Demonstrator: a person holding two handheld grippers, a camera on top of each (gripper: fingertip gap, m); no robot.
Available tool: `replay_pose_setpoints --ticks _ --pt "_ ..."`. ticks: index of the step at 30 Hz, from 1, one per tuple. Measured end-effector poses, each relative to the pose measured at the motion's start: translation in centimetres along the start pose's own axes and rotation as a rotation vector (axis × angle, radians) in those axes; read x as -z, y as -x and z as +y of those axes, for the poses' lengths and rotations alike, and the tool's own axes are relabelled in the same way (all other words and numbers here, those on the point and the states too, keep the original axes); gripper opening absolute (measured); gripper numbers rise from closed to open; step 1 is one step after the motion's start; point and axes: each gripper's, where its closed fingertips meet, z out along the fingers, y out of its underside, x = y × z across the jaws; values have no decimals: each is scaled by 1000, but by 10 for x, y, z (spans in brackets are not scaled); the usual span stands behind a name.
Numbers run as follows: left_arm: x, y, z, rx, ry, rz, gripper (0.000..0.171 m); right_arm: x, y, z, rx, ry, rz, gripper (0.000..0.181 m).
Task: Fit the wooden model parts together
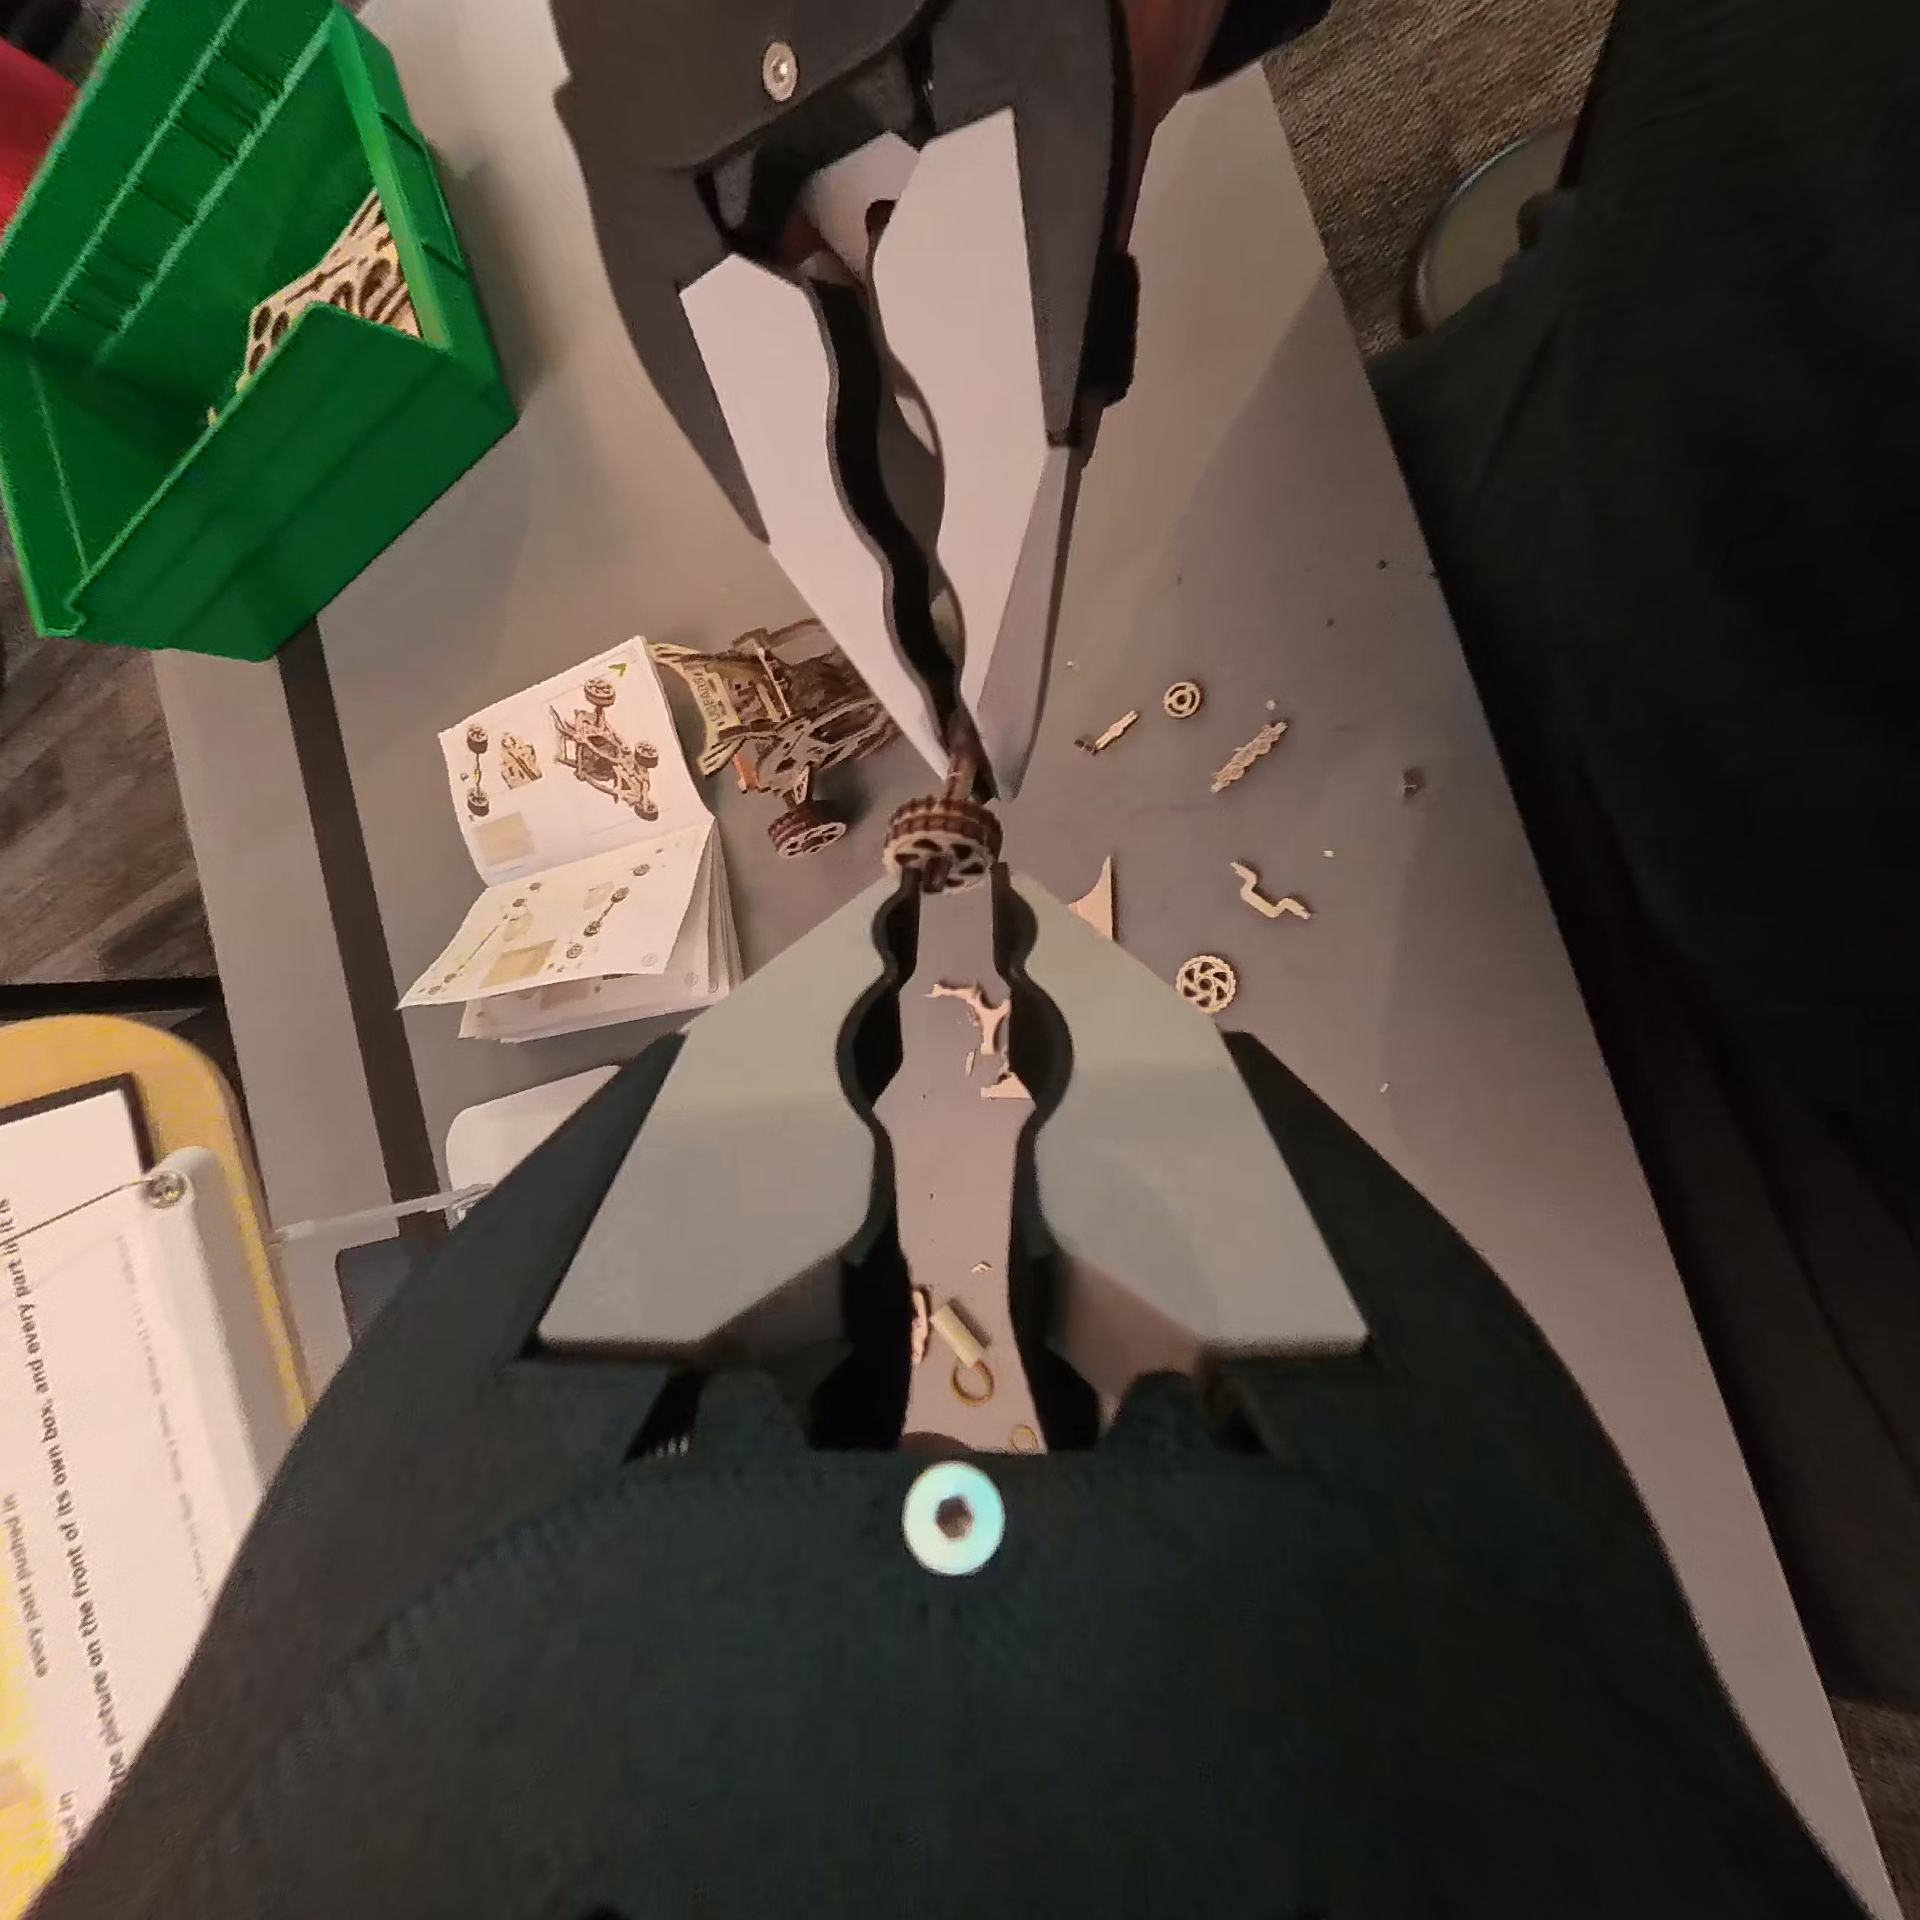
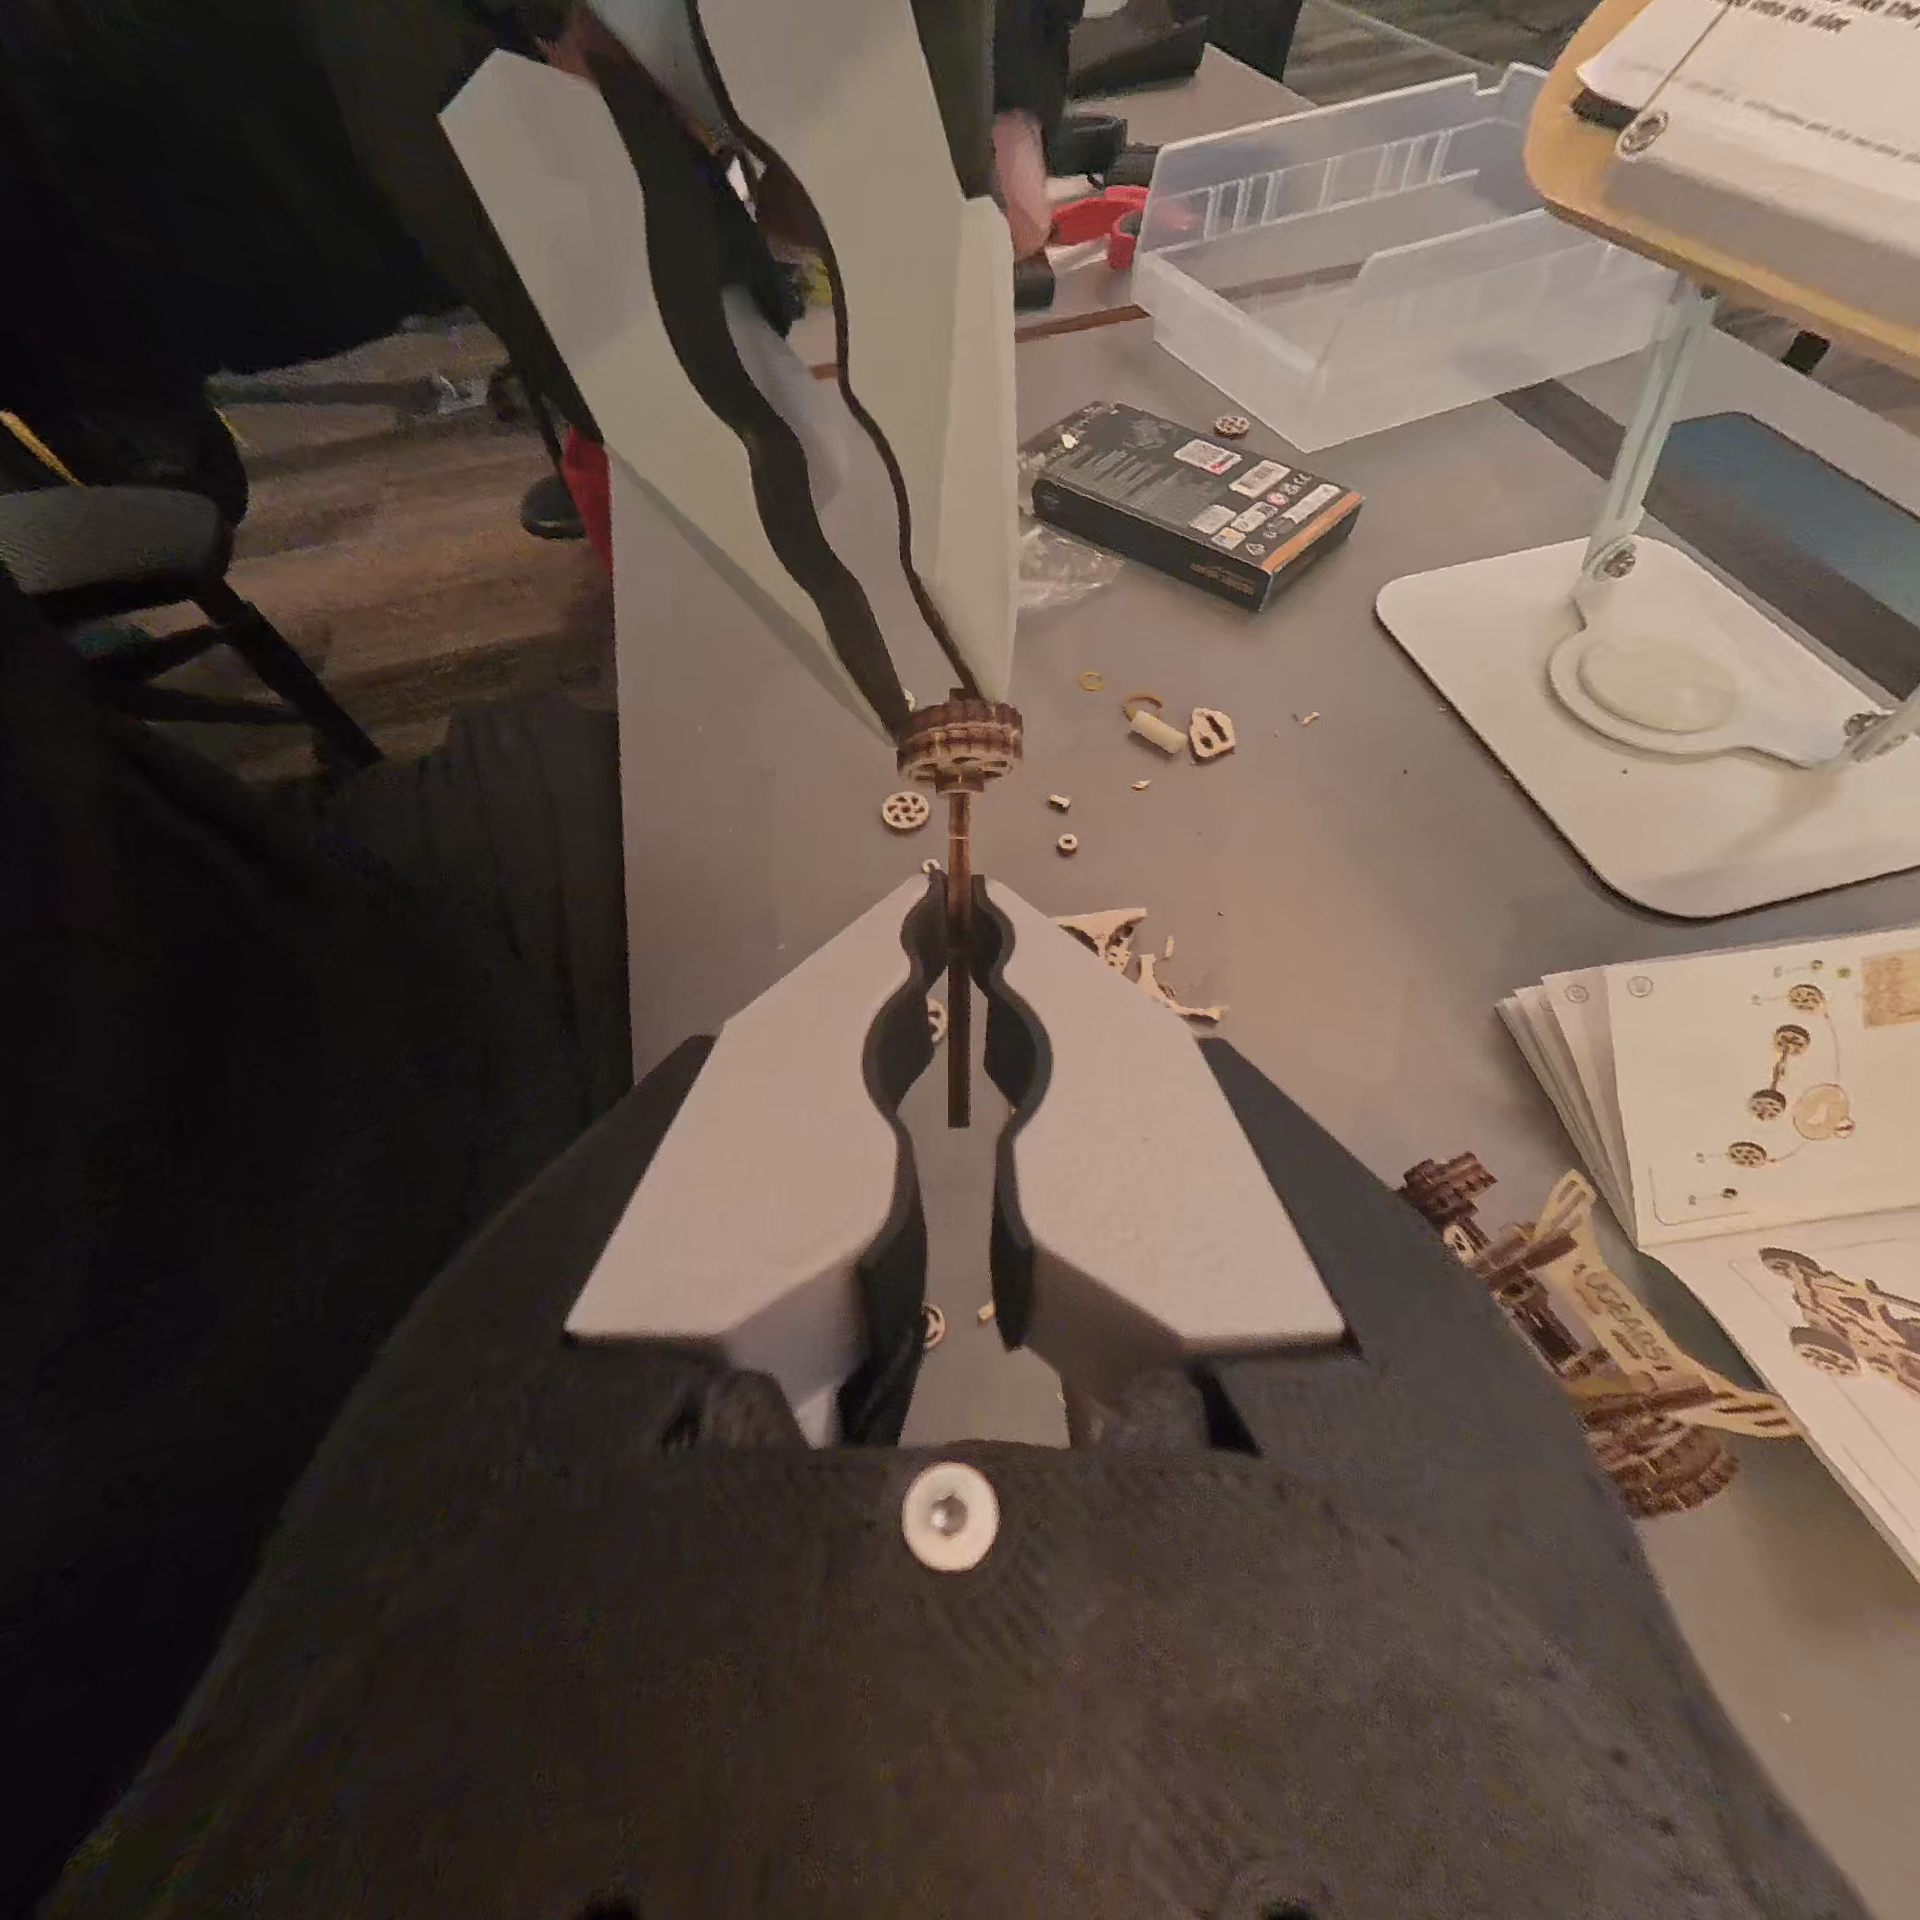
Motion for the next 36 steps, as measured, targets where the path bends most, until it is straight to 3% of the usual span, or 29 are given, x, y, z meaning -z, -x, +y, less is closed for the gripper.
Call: replay_pose_setpoints --ticks 5,13,16,21,27,30,33,36 --pt "13 5 -2 -3 -16 19 18 3 3 -4 -2 -39 -32 0" --pt "6 -9 -14 43 -89 174 15 2 11 -2 115 3 -17 0" --pt "8 -8 -26 88 -176 171 15 1 14 -3 112 -1 -23 0" --pt "13 -9 -25 111 -195 142 14 1 16 -7 91 -16 -34 0" --pt "9 -10 6 306 -178 85 23 9 6 4 49 -14 -18 0" --pt "-14 -27 24 443 -161 107 24 9 4 9 16 -40 -32 0" --pt "-52 -57 61 492 1 124 25 9 2 19 5 -36 -27 0" --pt "-80 -75 83 541 52 127 26 9 0 29 -26 -44 -32 0"
